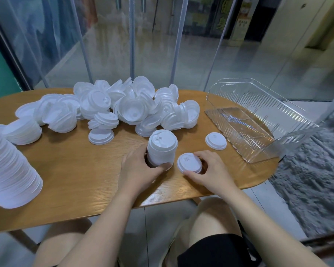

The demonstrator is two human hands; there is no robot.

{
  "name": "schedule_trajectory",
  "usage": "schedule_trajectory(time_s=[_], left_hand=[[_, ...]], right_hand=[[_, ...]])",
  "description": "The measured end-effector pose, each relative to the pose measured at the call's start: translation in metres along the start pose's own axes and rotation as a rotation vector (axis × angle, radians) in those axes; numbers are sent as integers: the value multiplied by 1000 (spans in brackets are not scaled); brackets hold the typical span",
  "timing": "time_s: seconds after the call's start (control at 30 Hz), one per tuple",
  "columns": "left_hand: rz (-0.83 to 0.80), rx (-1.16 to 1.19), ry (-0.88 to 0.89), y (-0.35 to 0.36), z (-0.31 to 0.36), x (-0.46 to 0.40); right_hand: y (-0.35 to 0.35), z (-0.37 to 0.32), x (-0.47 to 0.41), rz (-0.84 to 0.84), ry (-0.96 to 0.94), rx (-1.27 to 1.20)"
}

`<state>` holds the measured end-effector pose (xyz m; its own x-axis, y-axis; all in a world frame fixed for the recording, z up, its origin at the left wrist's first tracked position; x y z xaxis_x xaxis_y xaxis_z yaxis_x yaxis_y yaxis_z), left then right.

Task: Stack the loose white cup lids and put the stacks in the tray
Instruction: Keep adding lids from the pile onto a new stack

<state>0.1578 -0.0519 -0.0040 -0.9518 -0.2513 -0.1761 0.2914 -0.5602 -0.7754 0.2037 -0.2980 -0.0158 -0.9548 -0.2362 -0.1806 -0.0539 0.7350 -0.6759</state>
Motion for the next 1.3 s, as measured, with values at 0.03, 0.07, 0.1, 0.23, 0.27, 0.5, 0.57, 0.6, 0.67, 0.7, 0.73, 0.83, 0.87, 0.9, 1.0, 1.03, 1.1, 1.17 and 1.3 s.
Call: schedule_trajectory(time_s=[0.03, 0.07, 0.1, 0.23, 0.27, 0.5, 0.57, 0.6, 0.67, 0.7, 0.73, 0.83, 0.87, 0.9, 1.0, 1.03, 1.1, 1.17, 1.3], left_hand=[[3, -1, -1, -1, 1, 0], [3, 2, -1, -1, 1, 1], [4, 1, 1, -2, 1, 2], [3, 4, 5, -2, 0, 2], [8, 5, 6, -2, 0, 2], [8, 20, 6, 1, -3, -1], [7, 21, 15, 1, -3, -1], [10, 25, 19, 1, -3, -1], [14, 30, 20, 1, -3, -1], [14, 31, 17, 1, -4, -1], [12, 33, 13, 2, -5, -1], [12, 26, 11, 1, -5, -1], [10, 26, 9, 2, -5, -1], [7, 26, 9, 2, -4, -1], [9, 23, 11, 0, -3, 0], [8, 20, 8, 1, -3, 0], [6, 16, 8, 1, -3, 0], [7, 16, 14, 1, -2, 0], [17, 17, 14, 0, -2, 0]], right_hand=[[0, -1, 0, 1, 2, -12], [-1, -2, -1, 11, 8, -42], [-4, -4, -1, 29, 10, -76], [-23, -23, -9, 141, -55, -170], [-27, -29, -12, 168, -71, -186], [-35, -96, -25, 188, -248, -277], [-27, -111, -28, 147, -274, -262], [-21, -116, -29, 126, -282, -249], [-11, -121, -32, 87, -286, -225], [-6, -122, -33, 72, -279, -216], [-1, -121, -34, 58, -270, -209], [9, -117, -36, 25, -246, -187], [12, -115, -36, 18, -239, -181], [13, -113, -36, 17, -234, -178], [14, -109, -35, 31, -222, -167], [15, -108, -36, 32, -221, -166], [17, -107, -37, 27, -220, -166], [19, -107, -38, 22, -217, -169], [22, -104, -40, 12, -191, -190]])
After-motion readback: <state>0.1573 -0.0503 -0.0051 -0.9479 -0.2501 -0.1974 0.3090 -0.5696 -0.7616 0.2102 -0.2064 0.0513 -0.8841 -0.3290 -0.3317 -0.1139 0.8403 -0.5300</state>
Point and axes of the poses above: each hand's wrist, its own x-axis away from the middle knuckle, its own y-axis out of the palm, z = x × y, the point moved 8 cm from there along -x, towards the middle knuckle, and after that the axes turned 13 degrees about -x, right-handed, at the moved point
